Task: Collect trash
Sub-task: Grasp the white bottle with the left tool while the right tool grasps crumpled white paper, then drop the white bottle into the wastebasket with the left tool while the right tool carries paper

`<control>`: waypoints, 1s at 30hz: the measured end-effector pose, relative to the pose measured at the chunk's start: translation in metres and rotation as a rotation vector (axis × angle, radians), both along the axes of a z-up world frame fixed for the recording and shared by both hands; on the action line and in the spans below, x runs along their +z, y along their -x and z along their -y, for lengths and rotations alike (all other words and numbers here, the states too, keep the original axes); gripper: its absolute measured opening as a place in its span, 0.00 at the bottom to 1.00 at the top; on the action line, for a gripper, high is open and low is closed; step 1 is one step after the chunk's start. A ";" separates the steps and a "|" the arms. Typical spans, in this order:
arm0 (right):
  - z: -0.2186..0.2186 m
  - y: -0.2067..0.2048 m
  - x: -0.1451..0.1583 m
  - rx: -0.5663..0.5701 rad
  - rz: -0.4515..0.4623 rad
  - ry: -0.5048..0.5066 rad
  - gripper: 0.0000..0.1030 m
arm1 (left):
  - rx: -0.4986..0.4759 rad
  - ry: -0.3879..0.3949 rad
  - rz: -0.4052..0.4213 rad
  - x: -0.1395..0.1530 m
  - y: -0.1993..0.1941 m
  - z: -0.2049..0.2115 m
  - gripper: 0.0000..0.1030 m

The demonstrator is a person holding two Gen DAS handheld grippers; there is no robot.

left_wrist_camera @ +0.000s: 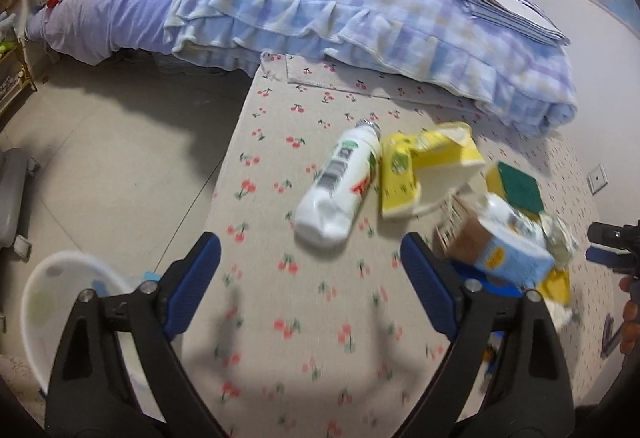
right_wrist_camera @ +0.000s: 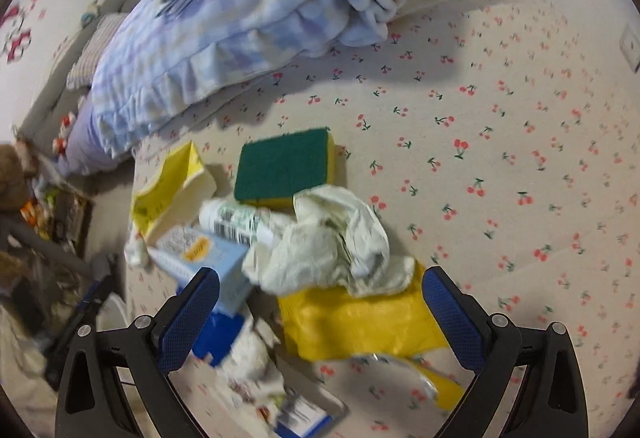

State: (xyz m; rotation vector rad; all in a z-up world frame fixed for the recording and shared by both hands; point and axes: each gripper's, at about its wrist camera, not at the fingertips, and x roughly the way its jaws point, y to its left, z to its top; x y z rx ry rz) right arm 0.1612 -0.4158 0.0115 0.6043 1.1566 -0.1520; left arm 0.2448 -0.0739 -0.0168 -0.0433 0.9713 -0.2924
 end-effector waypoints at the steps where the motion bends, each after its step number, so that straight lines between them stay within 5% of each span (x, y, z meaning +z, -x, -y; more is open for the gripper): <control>1: 0.004 -0.004 -0.002 -0.017 -0.002 -0.011 0.99 | 0.005 0.005 -0.003 -0.003 -0.005 0.002 0.83; 4: 0.009 -0.013 -0.008 -0.036 -0.019 -0.005 0.98 | 0.019 0.038 -0.005 -0.011 -0.019 0.005 0.79; 10: 0.011 -0.020 -0.030 -0.031 -0.093 -0.008 0.77 | 0.036 0.095 -0.025 -0.027 -0.037 0.013 0.70; 13: 0.016 -0.018 -0.039 -0.037 -0.107 -0.039 0.61 | 0.058 0.138 -0.065 -0.035 -0.043 0.014 0.52; 18: 0.017 -0.012 -0.042 -0.031 -0.104 -0.087 0.30 | 0.057 0.141 -0.064 -0.034 -0.039 0.018 0.49; 30: 0.018 0.011 0.000 -0.032 0.013 -0.066 0.26 | 0.050 0.117 -0.074 -0.008 -0.009 -0.001 0.39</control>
